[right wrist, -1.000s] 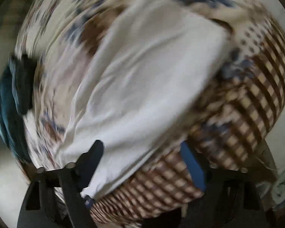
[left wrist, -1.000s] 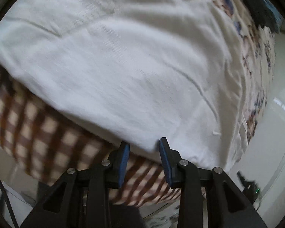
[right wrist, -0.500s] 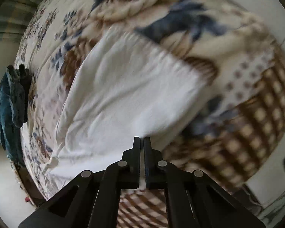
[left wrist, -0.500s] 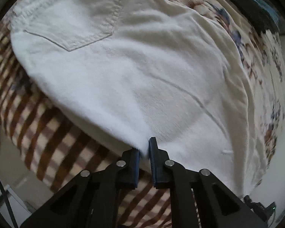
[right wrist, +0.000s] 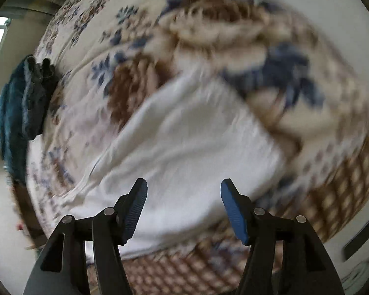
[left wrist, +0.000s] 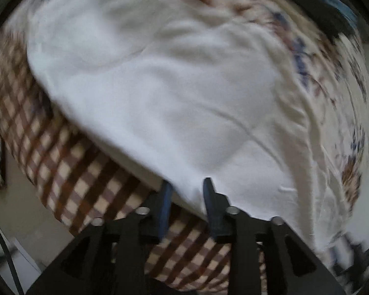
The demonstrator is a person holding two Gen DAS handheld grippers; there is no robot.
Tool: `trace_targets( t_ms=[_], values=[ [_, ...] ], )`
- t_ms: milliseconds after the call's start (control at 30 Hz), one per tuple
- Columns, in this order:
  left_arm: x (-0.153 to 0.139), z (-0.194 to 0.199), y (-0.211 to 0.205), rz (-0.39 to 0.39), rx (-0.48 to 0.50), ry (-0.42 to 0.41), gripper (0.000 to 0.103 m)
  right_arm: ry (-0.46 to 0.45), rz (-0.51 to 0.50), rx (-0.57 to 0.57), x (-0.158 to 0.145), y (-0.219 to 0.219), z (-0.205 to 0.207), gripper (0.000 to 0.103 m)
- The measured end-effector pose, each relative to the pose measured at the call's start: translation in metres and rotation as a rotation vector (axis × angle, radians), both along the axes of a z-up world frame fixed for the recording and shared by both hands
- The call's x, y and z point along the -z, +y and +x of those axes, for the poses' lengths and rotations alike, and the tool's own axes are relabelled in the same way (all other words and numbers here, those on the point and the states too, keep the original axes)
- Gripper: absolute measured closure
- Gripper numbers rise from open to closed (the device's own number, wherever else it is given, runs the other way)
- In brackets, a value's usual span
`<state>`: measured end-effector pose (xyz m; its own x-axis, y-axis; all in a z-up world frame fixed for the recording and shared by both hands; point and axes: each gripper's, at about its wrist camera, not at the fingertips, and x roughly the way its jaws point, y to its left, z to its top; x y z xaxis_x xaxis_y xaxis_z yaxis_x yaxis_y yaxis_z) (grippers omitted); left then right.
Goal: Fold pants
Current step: 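Release the pants and smooth the folded bundle with both grippers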
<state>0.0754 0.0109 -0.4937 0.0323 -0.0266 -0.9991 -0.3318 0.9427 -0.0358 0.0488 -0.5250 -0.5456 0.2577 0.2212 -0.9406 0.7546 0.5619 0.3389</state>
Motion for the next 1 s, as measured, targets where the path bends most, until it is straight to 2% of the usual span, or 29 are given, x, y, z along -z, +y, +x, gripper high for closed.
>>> trace_targets(
  t_ms=[100,167,233,267,300,367,467,533,600,633,667,700,733,800,900,1000],
  values=[
    [-0.011,0.004,-0.045,0.145,0.183,-0.083,0.070,0.013,-0.049,-0.020,0.001,-0.021,0.020,0.035],
    [-0.010,0.007,-0.067,0.176,0.270,-0.104,0.065,0.021,-0.089,-0.145,-0.003,-0.015,0.050,0.035],
    [-0.007,0.010,-0.075,0.220,0.318,-0.113,0.058,-0.026,-0.040,-0.352,-0.006,0.012,0.076,0.035],
    [-0.007,0.010,-0.074,0.230,0.329,-0.120,0.058,-0.025,-0.017,-0.552,-0.006,0.048,0.102,0.035],
    [-0.007,0.012,-0.078,0.242,0.331,-0.128,0.058,-0.030,-0.015,-0.678,-0.005,0.073,0.116,0.035],
    [-0.007,0.010,-0.078,0.253,0.317,-0.129,0.058,-0.023,-0.052,-1.036,-0.004,0.152,0.151,0.035],
    [0.006,0.013,-0.059,0.253,0.282,-0.108,0.058,-0.053,-0.038,-1.323,0.002,0.233,0.181,0.035],
    [0.015,0.013,-0.052,0.246,0.249,-0.084,0.058,-0.049,-0.028,-1.450,0.011,0.267,0.196,0.035],
    [0.022,0.012,-0.047,0.242,0.219,-0.068,0.058,0.064,-0.114,-1.562,0.040,0.292,0.209,0.036],
    [0.026,0.012,-0.044,0.238,0.205,-0.061,0.058,0.102,-0.113,-1.590,0.051,0.295,0.211,0.043],
    [0.029,0.011,-0.042,0.232,0.195,-0.054,0.058,0.124,-0.103,-1.590,0.058,0.296,0.214,0.062],
    [0.033,0.010,-0.039,0.223,0.185,-0.047,0.058,0.134,-0.086,-1.576,0.062,0.294,0.216,0.075],
    [0.036,0.010,-0.038,0.217,0.179,-0.043,0.058,0.128,-0.036,-1.552,0.063,0.291,0.217,0.098],
    [0.044,0.009,-0.036,0.209,0.175,-0.031,0.058,0.091,-0.058,-1.502,0.055,0.283,0.219,0.099],
    [0.051,0.006,-0.035,0.201,0.183,-0.031,0.058,0.078,-0.096,-1.352,0.047,0.255,0.225,0.100],
    [0.050,0.005,-0.034,0.192,0.181,-0.031,0.058,0.093,0.022,-1.243,0.046,0.243,0.230,0.099]
  ],
)
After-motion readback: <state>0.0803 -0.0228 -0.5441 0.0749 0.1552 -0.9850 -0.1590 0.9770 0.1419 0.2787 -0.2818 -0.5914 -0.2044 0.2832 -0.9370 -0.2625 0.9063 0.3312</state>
